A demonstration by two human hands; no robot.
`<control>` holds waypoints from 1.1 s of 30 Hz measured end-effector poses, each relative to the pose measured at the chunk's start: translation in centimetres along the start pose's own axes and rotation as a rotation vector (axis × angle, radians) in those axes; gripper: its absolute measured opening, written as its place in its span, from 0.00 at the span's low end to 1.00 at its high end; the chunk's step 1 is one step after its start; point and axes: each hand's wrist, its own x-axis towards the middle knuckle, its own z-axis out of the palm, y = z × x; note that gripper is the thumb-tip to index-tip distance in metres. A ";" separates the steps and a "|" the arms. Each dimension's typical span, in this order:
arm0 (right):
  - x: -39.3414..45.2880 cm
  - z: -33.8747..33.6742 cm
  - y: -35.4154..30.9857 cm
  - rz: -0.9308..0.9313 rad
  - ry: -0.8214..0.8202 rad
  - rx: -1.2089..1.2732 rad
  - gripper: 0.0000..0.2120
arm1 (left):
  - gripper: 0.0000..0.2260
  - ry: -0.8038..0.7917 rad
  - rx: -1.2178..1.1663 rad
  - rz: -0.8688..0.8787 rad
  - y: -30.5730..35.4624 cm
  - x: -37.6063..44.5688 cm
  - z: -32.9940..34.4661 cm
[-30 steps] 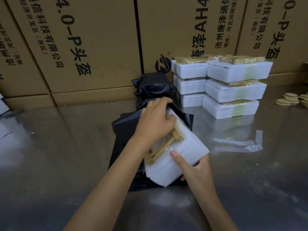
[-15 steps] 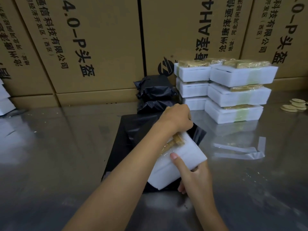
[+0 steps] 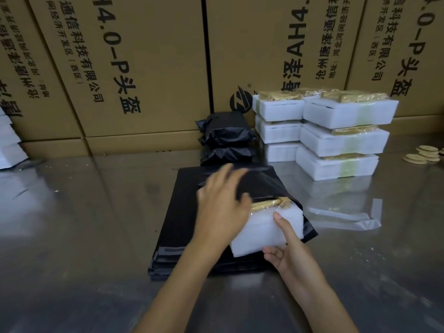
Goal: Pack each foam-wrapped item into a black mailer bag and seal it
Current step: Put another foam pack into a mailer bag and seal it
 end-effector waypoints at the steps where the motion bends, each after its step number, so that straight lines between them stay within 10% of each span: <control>1: 0.0 0.0 0.0 0.005 -0.002 0.015 0.27 | 0.26 0.037 0.024 -0.108 -1.5 -0.8 -0.3; 6: -0.3 0.9 0.0 0.046 0.056 0.060 0.29 | 0.28 -0.191 -0.083 -0.528 -5.6 -4.2 0.6; 11: -0.9 2.5 -0.4 0.102 0.011 0.228 0.24 | 0.02 -0.057 -0.542 -0.689 -5.1 -4.0 1.3; 21: 3.4 7.3 -3.0 0.080 0.076 0.521 0.05 | 0.13 -0.146 -0.732 -0.678 -6.4 -5.3 -1.6; 27: 7.3 7.2 -3.0 0.113 0.181 0.676 0.13 | 0.14 -0.095 -0.722 -0.677 -9.5 -5.4 -3.7; 33: 8.0 5.7 -0.9 0.023 0.152 0.116 0.06 | 0.15 -0.246 -0.308 -0.596 -9.7 -5.5 -2.8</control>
